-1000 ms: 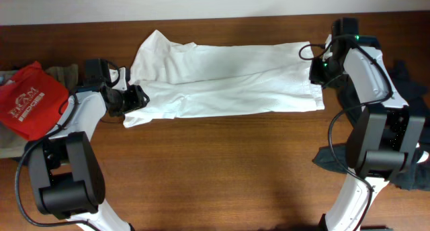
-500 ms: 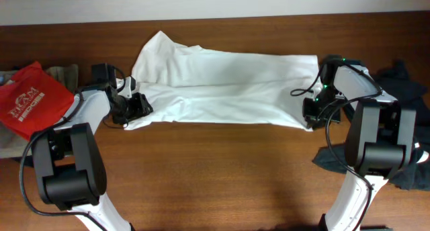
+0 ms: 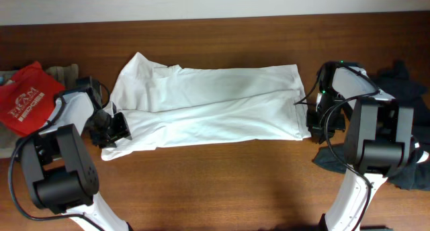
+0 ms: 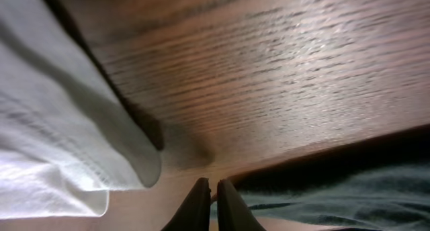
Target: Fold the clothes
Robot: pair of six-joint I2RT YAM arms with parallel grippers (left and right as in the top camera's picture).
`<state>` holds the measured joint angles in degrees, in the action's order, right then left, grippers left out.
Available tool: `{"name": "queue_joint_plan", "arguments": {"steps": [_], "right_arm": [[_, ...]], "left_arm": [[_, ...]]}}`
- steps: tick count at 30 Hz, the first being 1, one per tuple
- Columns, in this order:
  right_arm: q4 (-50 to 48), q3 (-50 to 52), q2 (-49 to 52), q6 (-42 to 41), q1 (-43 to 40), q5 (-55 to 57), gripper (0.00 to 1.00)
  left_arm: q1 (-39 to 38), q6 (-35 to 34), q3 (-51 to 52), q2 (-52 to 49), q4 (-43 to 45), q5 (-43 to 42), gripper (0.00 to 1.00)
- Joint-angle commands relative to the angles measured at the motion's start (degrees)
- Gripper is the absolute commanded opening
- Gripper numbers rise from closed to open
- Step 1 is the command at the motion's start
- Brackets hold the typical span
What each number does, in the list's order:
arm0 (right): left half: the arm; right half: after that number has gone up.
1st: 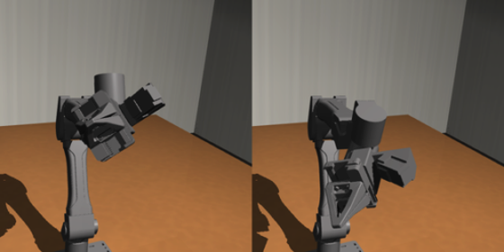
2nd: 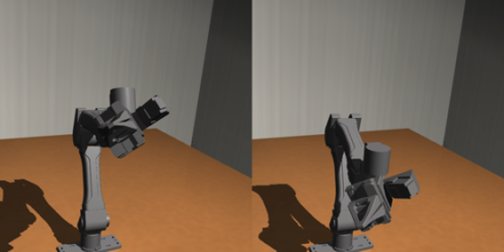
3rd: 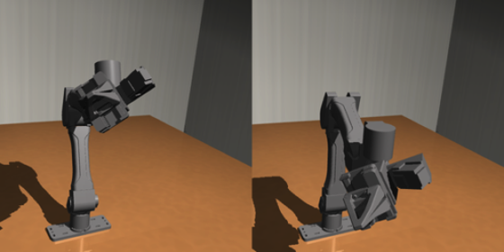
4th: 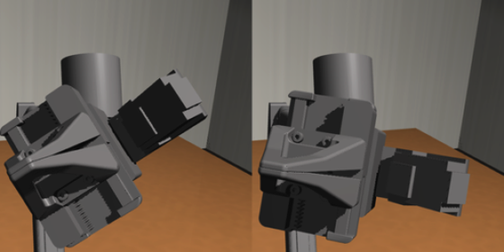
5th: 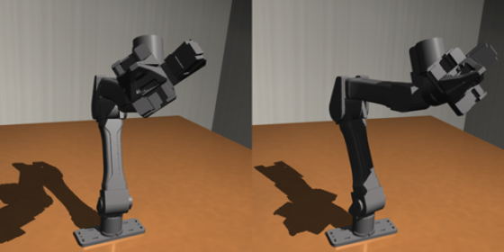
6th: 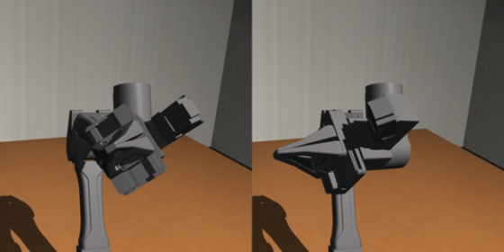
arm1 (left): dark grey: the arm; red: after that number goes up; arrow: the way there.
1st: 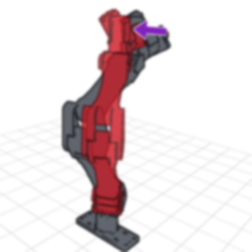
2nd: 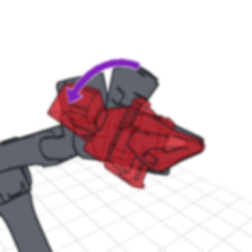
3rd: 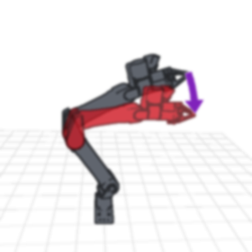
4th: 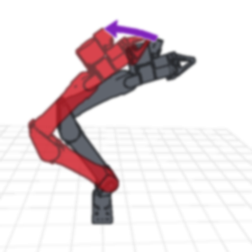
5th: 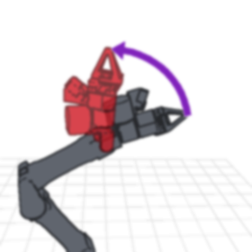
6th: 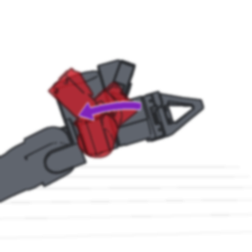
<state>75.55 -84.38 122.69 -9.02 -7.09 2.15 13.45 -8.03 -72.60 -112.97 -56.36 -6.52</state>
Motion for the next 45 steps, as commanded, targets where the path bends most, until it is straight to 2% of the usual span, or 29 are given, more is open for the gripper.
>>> {"name": "queue_joint_plan", "arguments": {"steps": [1,2,3,4,6,7,10,14,18,22,23,25,26,27,28,30,32,34,36,39,45], "right_arm": [[0.11,-6.73,-6.51,-0.48,-0.07,1.11,0.1],[0.13,-8.76,-7.67,-0.48,-0.07,1.11,0.12],[0.15,-11.13,-8.72,-0.48,-0.07,1.09,0.22],[0.17,-13.64,-9.51,-0.46,-0.07,0.87,0.34],[0.15,-17.0,-9.75,-0.44,-0.07,-1.99,0.44],[0.07,-17.7,-9.75,-0.46,-0.04,-3.06,0.46],[0.2,-17.68,-9.75,-0.44,-0.07,-3.21,0.47],[0.57,-17.68,-9.75,-0.44,-0.07,-3.21,0.48],[0.59,-17.68,-9.75,-0.46,-0.07,-3.23,0.48],[0.33,-17.68,-9.75,-0.48,-0.07,-3.23,0.49],[0.13,-17.68,-9.75,-0.46,-0.07,-3.26,0.48],[0.11,-17.68,-9.75,-0.46,-0.07,-3.23,0.48],[0.04,-17.68,-9.75,-0.46,-0.07,-3.21,0.47],[-0.13,-17.68,-9.75,-0.46,-0.07,-3.21,0.45],[-0.79,-17.68,-9.75,-0.46,-0.07,-3.21,0.42],[-3.45,-17.68,-9.73,-0.26,-0.07,-3.21,0.33],[-9.25,-17.68,-9.68,2.56,-0.04,-3.85,0.32],[-16.15,-17.66,-8.63,4.81,-0.04,-5.18,0.43],[-24.2,-17.51,-6.03,4.76,-0.02,-6.8,0.61],[-32.48,-17.51,-1.16,4.72,0.07,-11.89,0.69],[-43.32,-17.51,9.99,4.55,3.85,-13.53,0.74]], "left_arm": [[-2.82,-0.04,-4.61,5.03,2.86,1.2,0.66],[-3.43,0.02,-6.78,5.95,3.96,1.2,0.78],[-4.02,1.81,-9.16,6.51,5.38,0.74,0.85],[-4.7,5.35,-12.7,6.6,7.85,-1.44,0.85],[-5.38,5.62,-15.91,6.19,11.82,-2.1,0.85],[-5.66,5.97,-19.1,4.46,15.89,-3.58,0.85],[-5.79,6.88,-25.11,-1.49,17.03,-5.11,0.86],[-7.34,12.9,-36.39,-15.37,22.43,-5.31,0.87],[-7.96,12.87,-38.25,-22.53,28.74,-5.31,0.87],[-9.01,12.85,-38.25,-26.77,28.83,-5.51,0.86],[-9.33,12.85,-38.25,-27.82,28.33,-5.51,0.8],[-9.33,12.87,-38.25,-28.37,27.85,-5.49,0.48],[-9.27,12.87,-38.25,-28.35,27.78,-5.51,0.24],[-9.22,12.87,-38.6,-28.35,27.19,-5.57,0.11],[-9.22,12.85,-39.32,-28.35,25.99,-5.57,0.05],[-9.16,12.85,-42.25,-27.67,21.46,-6.16,0.0],[-9.01,12.0,-46.23,-25.66,14.95,-6.14,0.0],[-9.01,9.75,-48.26,-23.43,9.6,-6.16,0.0],[-9.07,9.73,-48.33,-21.27,5.11,-6.16,0.0],[-9.07,8.9,-48.3,-20.81,-0.85,-6.14,0.0],[-9.18,7.17,-48.3,-20.81,-7.56,-6.14,0.0]]}}
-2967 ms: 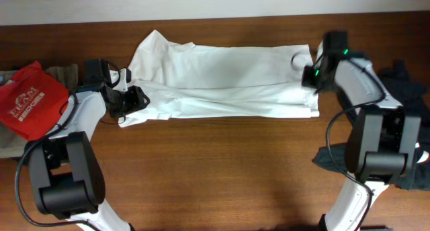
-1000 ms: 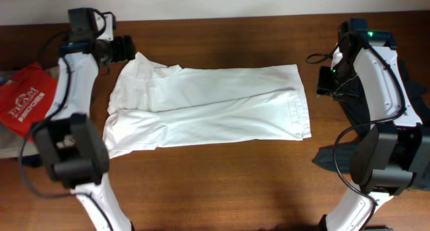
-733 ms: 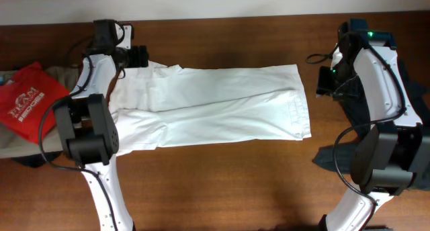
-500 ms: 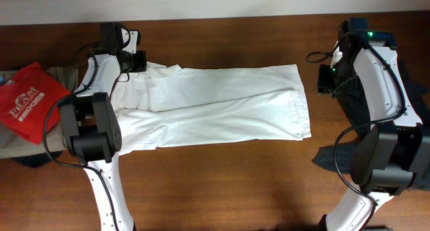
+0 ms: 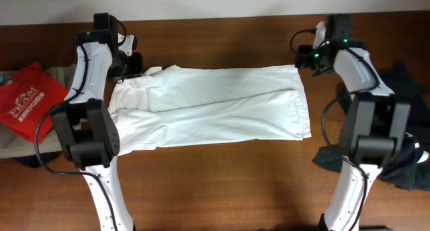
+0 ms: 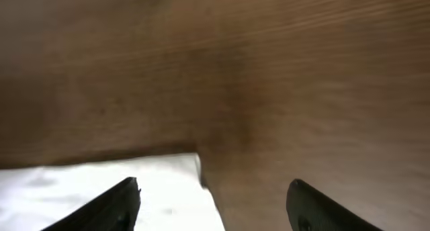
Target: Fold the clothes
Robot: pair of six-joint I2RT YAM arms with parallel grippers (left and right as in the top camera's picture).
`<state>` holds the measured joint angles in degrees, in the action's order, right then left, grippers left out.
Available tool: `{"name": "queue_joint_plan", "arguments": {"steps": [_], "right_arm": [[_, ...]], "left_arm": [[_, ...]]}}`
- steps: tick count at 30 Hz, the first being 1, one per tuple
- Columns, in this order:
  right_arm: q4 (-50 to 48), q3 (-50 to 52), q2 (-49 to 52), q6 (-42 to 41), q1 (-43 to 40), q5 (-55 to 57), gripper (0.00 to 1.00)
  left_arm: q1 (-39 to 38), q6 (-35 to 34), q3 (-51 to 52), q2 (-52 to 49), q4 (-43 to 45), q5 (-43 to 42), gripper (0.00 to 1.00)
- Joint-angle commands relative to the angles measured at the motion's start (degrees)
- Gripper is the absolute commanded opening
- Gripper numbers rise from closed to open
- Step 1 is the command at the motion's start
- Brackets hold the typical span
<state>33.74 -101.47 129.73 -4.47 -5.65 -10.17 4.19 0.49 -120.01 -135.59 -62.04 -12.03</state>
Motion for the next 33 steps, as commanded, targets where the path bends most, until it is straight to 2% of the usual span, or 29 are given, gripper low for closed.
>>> {"name": "queue_joint_plan", "arguments": {"steps": [1,2,3,4,5,9,12,15,17,20,23,27,29,30,31,33], "right_arm": [[-1.73,-0.42,3.96,-0.02,2.93,-1.01,0.73],[-1.64,-0.42,4.98,-0.02,3.45,-0.85,0.67],[-1.25,-0.42,5.77,-0.07,3.78,-0.55,0.46],[-0.59,-0.42,6.16,-0.13,3.87,-0.37,0.07],[-0.09,-0.44,6.16,-0.46,3.87,0.5,0.04],[8.26,-5.14,3.54,-0.44,1.49,4.44,0.04],[22.01,-14.32,1.11,-0.2,0.28,4.46,0.04],[38.75,-22.4,1.11,1.11,0.33,5.07,0.04],[45.75,-23.17,1.11,1.11,0.26,5.07,0.05],[53.05,-23.15,1.11,1.29,0.28,5.09,0.06],[58.38,-22.69,1.11,1.29,0.33,7.21,0.06],[63.23,-18.8,1.11,1.29,0.37,7.91,0.06],[63.56,-15.34,1.11,1.31,0.37,8.96,0.12],[63.41,-13.33,1.11,1.29,0.37,10.32,0.2],[63.41,-10.93,1.11,1.29,0.33,12.41,0.36],[63.36,-8.61,1.11,1.29,0.31,14.05,0.38]], "left_arm": [[0.09,-1.36,-0.9,1.81,-2.23,-0.63,0.01],[0.09,-1.36,-0.9,1.81,-2.84,-0.63,0.0],[0.09,-1.36,-0.9,1.81,-3.32,-0.63,0.0],[0.09,-1.33,-0.9,1.79,-3.87,-0.63,0.0],[0.11,-1.33,-0.9,1.79,-4.48,-0.59,0.0],[1.77,-1.36,-0.92,4.07,-7.34,0.39,0.0],[2.75,-1.33,-0.92,8.15,-12.24,0.44,0.0],[2.75,-1.33,-0.92,9.64,-21.35,2.32,0.0],[2.75,-1.31,-0.92,9.7,-27.54,5.79,0.01],[2.73,-0.9,-0.87,9.7,-34.71,6.1,0.0],[2.75,-0.9,2.03,10.36,-34.71,6.1,0.01],[2.69,-0.9,10.91,10.36,-33.18,6.1,0.01],[2.69,-0.9,14.21,10.36,-32.17,7.26,0.01],[2.69,-0.9,15.65,10.36,-31.5,7.58,0.13],[2.71,-0.9,16.94,10.36,-30.73,7.58,0.36],[2.73,-0.9,17.29,10.36,-30.14,7.61,0.51]]}}
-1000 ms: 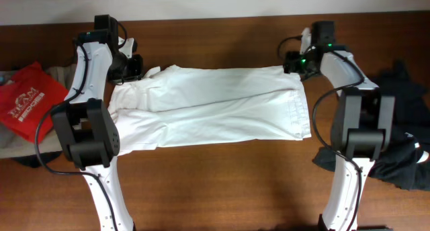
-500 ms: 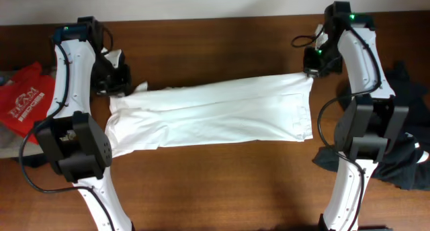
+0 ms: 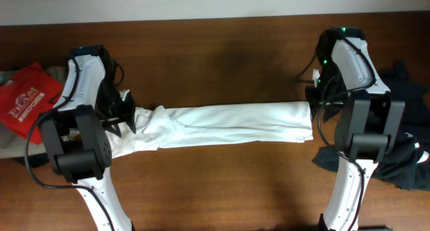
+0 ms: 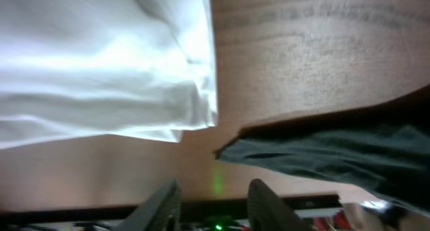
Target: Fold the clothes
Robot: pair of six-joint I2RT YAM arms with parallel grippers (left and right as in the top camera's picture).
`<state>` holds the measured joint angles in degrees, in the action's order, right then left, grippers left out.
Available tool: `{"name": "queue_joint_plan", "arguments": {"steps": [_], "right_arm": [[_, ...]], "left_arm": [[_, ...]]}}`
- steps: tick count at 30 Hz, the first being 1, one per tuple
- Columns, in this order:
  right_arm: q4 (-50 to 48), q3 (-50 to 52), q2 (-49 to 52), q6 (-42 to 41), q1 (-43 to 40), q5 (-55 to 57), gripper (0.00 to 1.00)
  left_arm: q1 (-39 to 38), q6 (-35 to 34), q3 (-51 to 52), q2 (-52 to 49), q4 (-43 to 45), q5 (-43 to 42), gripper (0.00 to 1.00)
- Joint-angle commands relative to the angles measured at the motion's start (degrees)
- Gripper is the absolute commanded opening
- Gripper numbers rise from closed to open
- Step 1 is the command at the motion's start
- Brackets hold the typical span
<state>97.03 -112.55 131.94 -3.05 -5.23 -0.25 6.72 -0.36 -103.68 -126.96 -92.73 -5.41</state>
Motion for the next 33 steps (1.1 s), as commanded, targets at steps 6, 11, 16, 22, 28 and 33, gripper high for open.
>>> {"name": "queue_joint_plan", "arguments": {"steps": [6,11,16,22,28,33], "right_arm": [[-5.01,3.98,-1.09,-0.11,-1.66,3.56,0.54],[-7.48,5.35,-1.07,12.66,-7.04,-10.75,0.59],[-9.79,8.44,-1.07,12.7,-7.61,-10.75,0.64],[-11.39,10.47,-1.07,12.68,-7.54,-10.75,0.64],[-11.61,10.45,-1.07,12.68,-7.54,-10.75,0.64],[-11.58,10.47,-1.07,12.68,-7.54,-10.75,0.65]], "left_arm": [[0.02,-0.04,0.63,1.75,2.67,0.66,0.6],[-2.4,5.86,0.22,2.16,8.59,-12.2,0.55],[-6.56,5.84,0.24,2.16,11.1,-12.46,0.45],[-11.39,-3.8,0.24,2.16,22.86,-9.05,0.42],[-14.86,-5.22,0.59,2.16,24.06,-4.17,0.1],[-16.46,-5.25,0.63,2.16,19.76,-0.74,0.01]]}}
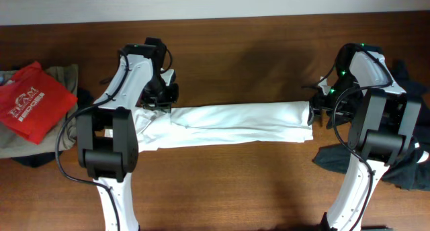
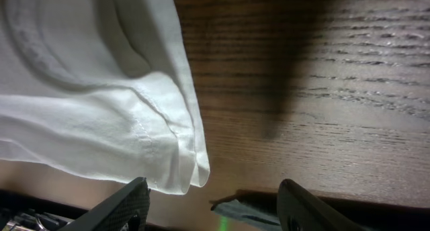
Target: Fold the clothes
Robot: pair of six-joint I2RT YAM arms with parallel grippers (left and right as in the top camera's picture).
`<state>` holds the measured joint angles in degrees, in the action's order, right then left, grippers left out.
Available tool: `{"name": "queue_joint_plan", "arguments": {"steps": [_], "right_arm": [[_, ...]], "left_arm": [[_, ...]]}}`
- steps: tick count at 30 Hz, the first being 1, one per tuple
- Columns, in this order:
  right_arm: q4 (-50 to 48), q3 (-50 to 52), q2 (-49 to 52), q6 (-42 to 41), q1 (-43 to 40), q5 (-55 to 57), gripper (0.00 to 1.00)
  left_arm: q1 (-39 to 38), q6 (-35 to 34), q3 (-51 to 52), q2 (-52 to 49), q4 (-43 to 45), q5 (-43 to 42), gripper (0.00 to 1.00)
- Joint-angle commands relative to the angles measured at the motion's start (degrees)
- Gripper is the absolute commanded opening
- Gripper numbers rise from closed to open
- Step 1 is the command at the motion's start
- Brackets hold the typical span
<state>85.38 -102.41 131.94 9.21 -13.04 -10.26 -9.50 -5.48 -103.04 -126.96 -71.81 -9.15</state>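
A white garment lies across the table folded lengthwise into a long narrow strip. Its left end is bunched and wider. In the overhead view my left gripper sits at the strip's upper left end, and its jaws are too dark to read. My right gripper is just off the strip's right end. In the right wrist view the right gripper is open wide. The garment's hemmed corner hangs beside the left finger, not between the jaws.
A red bag lies on beige and grey clothes at the far left. Dark clothes are heaped at the far right, with one piece near the front. The dark cloth's edge shows under the right gripper.
My left gripper has moved from the strip's far-left end up and to the right, onto its upper left edge. My right gripper sits slightly lower at the right end, its jaws open wider.
At first the garment lay spread wide, with my grippers at its near corners and the right one shut. Then both were at its far corners, the right one open. Then the garment was a narrow strip with a gripper at each end. Now it lies the same.
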Motion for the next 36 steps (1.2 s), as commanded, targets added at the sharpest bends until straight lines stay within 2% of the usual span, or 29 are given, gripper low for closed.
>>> {"name": "queue_joint_plan", "arguments": {"steps": [1,2,3,6,7,12,15,16,17,19,22,27,32,36], "right_arm": [[0.04,0.33,-1.09,0.42,0.26,-0.74,0.65],[0.07,0.31,-1.09,0.42,0.26,-0.74,0.65],[0.07,0.31,-1.07,0.42,0.26,-0.74,0.65],[0.04,0.31,-1.07,0.42,0.26,-0.74,0.65],[0.04,0.33,-1.07,0.42,0.26,-0.72,0.65],[0.07,0.31,-1.07,0.42,0.26,-0.74,0.65],[0.07,0.33,-1.07,0.42,0.26,-0.74,0.65],[0.09,0.31,-1.07,0.42,0.26,-0.74,0.65],[0.11,0.31,-1.07,0.42,0.26,-0.74,0.65],[0.28,0.31,-1.07,0.42,0.26,-0.74,0.65],[0.28,0.31,-1.07,0.42,0.26,-0.74,0.65],[-0.02,0.31,-1.07,0.42,0.26,-0.72,0.65],[-0.04,0.5,-1.07,0.39,0.26,-0.76,0.65],[1.2,0.63,-1.07,1.53,0.2,-0.15,0.69]], "left_arm": [[-0.26,-0.15,0.0,2.16,-1.16,2.95,0.01],[-0.31,-0.11,0.0,2.14,-1.09,1.92,0.01],[-0.5,0.17,0.0,2.16,-1.07,-2.49,0.01],[-2.89,11.23,0.0,2.16,-0.59,-26.01,0.01],[-4.24,11.23,0.0,2.16,-0.39,-26.43,0.0],[-12.22,9.2,0.0,2.16,1.86,-19.37,0.01],[-13.66,8.07,0.0,2.16,2.6,-17.77,0.01],[-13.66,8.07,0.0,2.16,2.62,-17.77,0.08],[-13.57,8.09,0.0,2.16,2.58,-17.27,0.36],[-12.96,6.64,-0.02,2.16,1.97,-11.65,0.42],[-10.38,2.99,-0.48,2.64,-0.74,-2.91,0.42],[-2.8,-2.71,-0.5,6.95,-1.16,6.29,0.42],[4.52,-2.86,1.49,7.06,-0.7,6.16,0.46],[8.26,-2.91,11.3,7.02,1.03,5.51,0.47]]}}
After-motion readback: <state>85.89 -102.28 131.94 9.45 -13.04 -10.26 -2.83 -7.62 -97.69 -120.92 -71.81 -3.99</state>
